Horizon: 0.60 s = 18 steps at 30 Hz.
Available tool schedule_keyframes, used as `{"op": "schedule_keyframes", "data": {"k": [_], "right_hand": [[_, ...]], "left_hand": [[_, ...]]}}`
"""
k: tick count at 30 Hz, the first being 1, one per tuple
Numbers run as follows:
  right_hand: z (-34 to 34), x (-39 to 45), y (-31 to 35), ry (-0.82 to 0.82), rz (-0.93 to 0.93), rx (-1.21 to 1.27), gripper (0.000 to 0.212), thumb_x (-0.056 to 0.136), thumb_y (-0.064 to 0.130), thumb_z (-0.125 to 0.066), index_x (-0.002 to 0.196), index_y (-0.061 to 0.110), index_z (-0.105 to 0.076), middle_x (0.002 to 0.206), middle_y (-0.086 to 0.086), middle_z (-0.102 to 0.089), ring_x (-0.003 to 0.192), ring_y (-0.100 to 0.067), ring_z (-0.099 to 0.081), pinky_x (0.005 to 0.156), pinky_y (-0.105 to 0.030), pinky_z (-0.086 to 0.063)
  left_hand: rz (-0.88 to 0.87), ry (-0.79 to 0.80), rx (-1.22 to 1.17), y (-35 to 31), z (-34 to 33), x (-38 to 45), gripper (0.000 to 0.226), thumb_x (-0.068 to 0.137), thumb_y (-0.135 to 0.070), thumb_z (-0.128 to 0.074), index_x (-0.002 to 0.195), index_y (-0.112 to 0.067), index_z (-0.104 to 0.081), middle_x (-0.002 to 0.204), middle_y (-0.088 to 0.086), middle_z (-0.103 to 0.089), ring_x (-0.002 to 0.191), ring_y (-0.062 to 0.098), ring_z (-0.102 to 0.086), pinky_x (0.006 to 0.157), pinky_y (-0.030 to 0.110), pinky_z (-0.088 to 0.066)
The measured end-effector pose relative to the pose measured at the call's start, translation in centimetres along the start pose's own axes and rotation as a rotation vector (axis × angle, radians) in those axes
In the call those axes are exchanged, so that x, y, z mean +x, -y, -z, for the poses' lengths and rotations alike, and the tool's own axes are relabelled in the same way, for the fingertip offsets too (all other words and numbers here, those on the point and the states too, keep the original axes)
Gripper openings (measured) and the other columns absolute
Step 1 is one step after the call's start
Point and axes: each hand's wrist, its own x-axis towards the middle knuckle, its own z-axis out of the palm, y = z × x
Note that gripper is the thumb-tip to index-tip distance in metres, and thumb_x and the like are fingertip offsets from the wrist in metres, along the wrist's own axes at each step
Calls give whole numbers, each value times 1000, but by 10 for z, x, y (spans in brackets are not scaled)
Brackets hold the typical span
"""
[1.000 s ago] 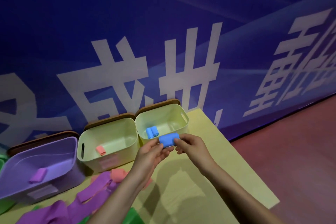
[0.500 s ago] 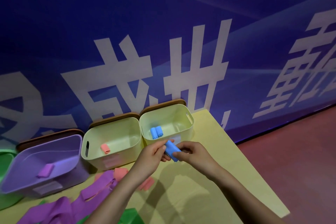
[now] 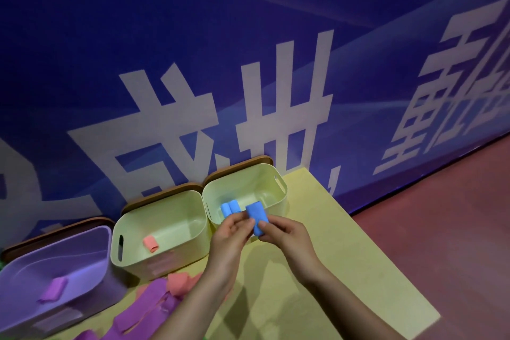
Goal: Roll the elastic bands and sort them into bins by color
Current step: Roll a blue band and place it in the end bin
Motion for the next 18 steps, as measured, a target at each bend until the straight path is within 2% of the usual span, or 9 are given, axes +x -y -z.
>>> {"op": "schedule_keyframes", "data": {"k": [2,5,9,12,15,18], "right_hand": [[5,3,4,-17,-1,-39,15,91,10,-62,96,6,-75,93,-11,-72,81,-7,-64,74,-19,-51],[12,8,12,-34,35,-120,13,88,9,-65,97,8,-74,90,1,-72,81,-3,-64,74,-14,-48],[11,12,19,51,46,-170,20,86,-1,-64,91,16,-72,82,10,-72,76,2,-65,71,-11,-47],[10,13,15,42,75,-281,17,85,-2,-62,90,11,-71,79,6,-70,69,2,-62,69,-12,-47],[7,12,8,-2,115,-363,11,85,-1,-62,90,6,-69,78,3,-68,68,2,-60,68,-14,-47],[1,11,3,-40,145,-409,14,85,1,-62,86,14,-67,81,1,-67,68,0,-59,67,-15,-47]], "left_hand": [[-14,16,20,-1,1,5,10,91,1,-56,95,-5,-63,85,6,-71,80,13,-68,73,21,-53],[-14,61,25,-2,0,6,9,91,3,-54,90,-4,-60,79,4,-69,75,11,-68,67,20,-54],[-33,79,117,3,5,4,11,92,3,-54,88,-6,-59,79,4,-66,72,8,-66,64,19,-51],[-64,41,172,6,4,3,17,90,6,-54,82,-7,-59,69,-2,-64,63,3,-63,62,17,-50],[-97,-13,236,10,3,2,18,89,6,-56,79,-9,-59,64,-6,-62,62,1,-61,66,21,-50],[-129,-73,275,13,3,0,21,88,6,-58,76,-12,-57,65,-6,-58,59,-1,-56,66,20,-47]]}}
